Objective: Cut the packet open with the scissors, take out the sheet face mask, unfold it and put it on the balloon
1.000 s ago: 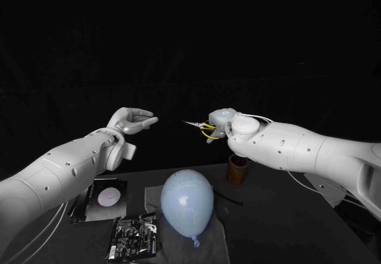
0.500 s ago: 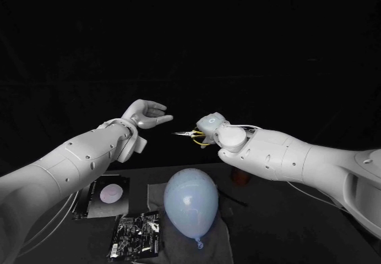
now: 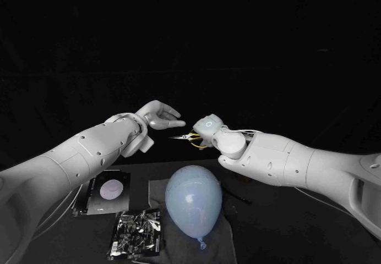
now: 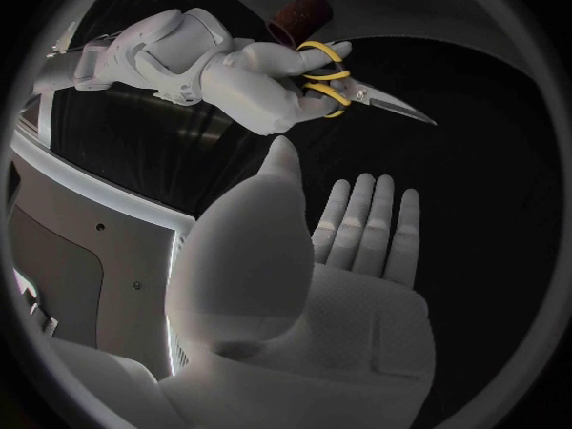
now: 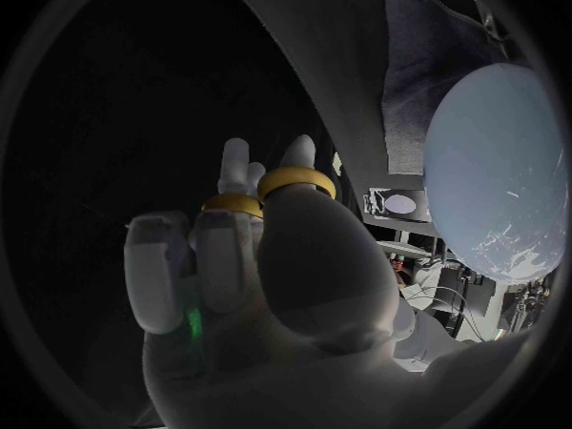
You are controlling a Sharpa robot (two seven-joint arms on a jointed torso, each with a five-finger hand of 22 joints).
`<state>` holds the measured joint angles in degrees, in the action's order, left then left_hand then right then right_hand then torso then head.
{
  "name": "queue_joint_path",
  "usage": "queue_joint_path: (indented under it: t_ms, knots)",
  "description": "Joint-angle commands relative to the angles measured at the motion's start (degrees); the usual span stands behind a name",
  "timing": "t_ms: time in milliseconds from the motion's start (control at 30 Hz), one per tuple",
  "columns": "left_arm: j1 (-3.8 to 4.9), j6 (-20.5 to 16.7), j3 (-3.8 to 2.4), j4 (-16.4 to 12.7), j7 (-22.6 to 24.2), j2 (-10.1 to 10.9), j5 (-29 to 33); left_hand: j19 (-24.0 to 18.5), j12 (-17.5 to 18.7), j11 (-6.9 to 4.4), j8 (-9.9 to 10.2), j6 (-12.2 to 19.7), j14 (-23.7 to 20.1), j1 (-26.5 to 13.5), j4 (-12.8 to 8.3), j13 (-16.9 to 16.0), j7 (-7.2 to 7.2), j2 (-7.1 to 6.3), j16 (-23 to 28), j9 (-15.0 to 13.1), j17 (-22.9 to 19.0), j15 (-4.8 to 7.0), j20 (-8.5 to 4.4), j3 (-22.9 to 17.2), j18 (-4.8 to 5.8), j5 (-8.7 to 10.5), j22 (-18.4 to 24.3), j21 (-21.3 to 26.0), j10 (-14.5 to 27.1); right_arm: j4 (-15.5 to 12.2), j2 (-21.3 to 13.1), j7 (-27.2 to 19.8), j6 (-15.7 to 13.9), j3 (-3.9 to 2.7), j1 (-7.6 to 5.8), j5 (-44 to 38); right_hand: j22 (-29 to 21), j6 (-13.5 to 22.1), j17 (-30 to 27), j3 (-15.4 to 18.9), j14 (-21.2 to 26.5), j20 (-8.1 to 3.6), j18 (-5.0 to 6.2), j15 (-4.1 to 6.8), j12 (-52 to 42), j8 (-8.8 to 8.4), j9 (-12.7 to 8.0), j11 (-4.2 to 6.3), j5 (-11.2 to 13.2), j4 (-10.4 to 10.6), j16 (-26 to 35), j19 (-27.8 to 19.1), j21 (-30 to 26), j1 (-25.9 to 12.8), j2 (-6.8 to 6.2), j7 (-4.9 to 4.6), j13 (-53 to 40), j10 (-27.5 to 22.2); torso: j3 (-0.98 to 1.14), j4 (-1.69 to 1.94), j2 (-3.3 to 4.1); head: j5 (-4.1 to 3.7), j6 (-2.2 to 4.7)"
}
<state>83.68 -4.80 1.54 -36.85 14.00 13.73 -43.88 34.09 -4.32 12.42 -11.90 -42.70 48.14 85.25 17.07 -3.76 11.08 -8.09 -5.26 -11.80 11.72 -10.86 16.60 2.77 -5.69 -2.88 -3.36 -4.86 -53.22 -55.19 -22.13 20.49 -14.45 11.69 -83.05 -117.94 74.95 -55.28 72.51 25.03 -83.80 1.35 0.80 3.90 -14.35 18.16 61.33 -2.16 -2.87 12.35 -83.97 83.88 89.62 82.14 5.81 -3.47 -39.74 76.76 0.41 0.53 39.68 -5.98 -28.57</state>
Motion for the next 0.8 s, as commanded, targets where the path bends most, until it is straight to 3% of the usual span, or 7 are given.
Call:
queue_joint_path:
  t_ms: [33,300,467,533,633,800]
  knots:
    - [0.2,6.72,-0.05,-0.12,-2.31,-0.37,-3.64,-0.75,-0.21,-0.02,-0.29,-0.67,0.63,0.02,-0.22,-0.05,4.01,0.71,-0.34,-0.12,0.07,0.02,0.0,-0.17,-0.36,0.11,0.18,0.3,-0.55,-1.26,-0.27,1.24,-2.18,-0.03,-0.27,-3.41,15.05,-0.31,0.0,1.39,-3.09,0.34,-0.8,0.59,0.13,-0.25,-0.02,2.93,0.01,0.35,0.22,6.12,0.38,7.45,6.98,-0.02,0.12,3.58,0.1,-0.21,0.9,0.4,-0.05]
    - [0.24,8.9,-0.03,0.04,-3.04,-0.57,-3.93,2.19,-0.26,-0.39,-0.69,-1.71,1.92,1.2,-0.46,-0.02,3.66,2.22,-0.74,-0.31,0.16,0.45,0.06,-0.93,-0.75,0.13,-0.14,-0.39,-1.65,-3.88,-1.31,1.76,-3.3,-0.07,-0.73,-4.09,15.05,-0.51,-0.01,1.39,-3.08,0.36,-0.8,0.6,0.31,-0.35,-0.01,2.92,0.01,0.67,0.23,6.12,0.38,7.31,6.85,-0.01,0.32,3.78,0.28,-0.36,1.99,0.98,0.16]
    - [0.24,9.04,0.0,0.33,-3.08,-0.78,-3.51,2.29,-0.25,-0.4,-0.7,-1.73,1.94,1.27,-0.46,-0.01,3.65,2.32,-0.74,-0.31,0.16,0.46,0.05,-0.98,-0.78,0.13,-0.14,-0.42,-1.67,-4.71,-1.97,1.54,-4.7,-0.11,-0.93,-4.16,15.05,-0.66,0.09,1.36,-3.1,0.38,-0.8,0.61,0.42,-0.41,0.01,2.92,0.01,0.92,0.2,6.12,0.38,7.21,6.79,0.01,0.45,3.95,0.33,-0.44,2.48,1.17,0.46]
    - [0.23,9.01,0.02,0.6,-3.02,-0.92,-3.14,3.85,0.13,-0.31,-0.58,-1.6,1.18,1.74,-0.47,0.08,3.56,2.75,-0.16,-0.25,-0.12,0.24,-0.05,-1.24,-1.23,0.13,-0.27,-0.77,-1.41,-5.2,-2.31,1.47,-5.08,-0.13,-1.01,-4.17,15.05,-0.76,0.15,1.33,-3.11,0.38,-0.8,0.62,0.47,-0.43,0.03,2.93,0.01,1.06,0.18,6.12,0.38,7.17,6.77,0.02,0.52,4.05,0.39,-0.54,2.68,1.21,0.56]
    - [0.22,9.1,0.03,0.67,-3.12,-0.93,-2.9,4.11,0.19,-0.33,-0.59,-1.63,1.08,1.9,-0.5,0.08,3.58,2.91,-0.06,-0.25,-0.17,0.2,-0.08,-1.34,-1.37,0.13,-0.28,-0.81,-1.41,-5.65,-2.62,1.43,-5.12,-0.14,-1.06,-4.18,15.05,-0.82,0.13,1.33,-3.11,0.38,-0.8,0.63,0.53,-0.46,0.04,2.94,0.01,1.19,0.19,6.12,0.38,7.12,6.73,0.03,0.58,4.13,0.37,-0.54,2.8,1.08,0.72]
    - [0.21,10.47,0.12,0.37,-3.88,-0.81,-2.78,8.03,0.16,-0.39,-0.82,-2.18,1.7,2.67,-0.6,0.02,3.68,3.52,-0.22,-0.34,-0.15,0.39,0.02,-1.59,-1.93,0.14,-0.64,-1.66,-2.01,-6.39,-3.06,1.37,-5.1,-0.15,-1.1,-4.18,15.05,-0.82,0.13,1.33,-3.11,0.38,-0.8,0.63,0.53,-0.46,0.04,2.94,0.01,1.19,0.19,6.12,0.38,7.12,6.73,0.03,0.58,4.13,0.31,-0.45,3.05,1.04,0.98]
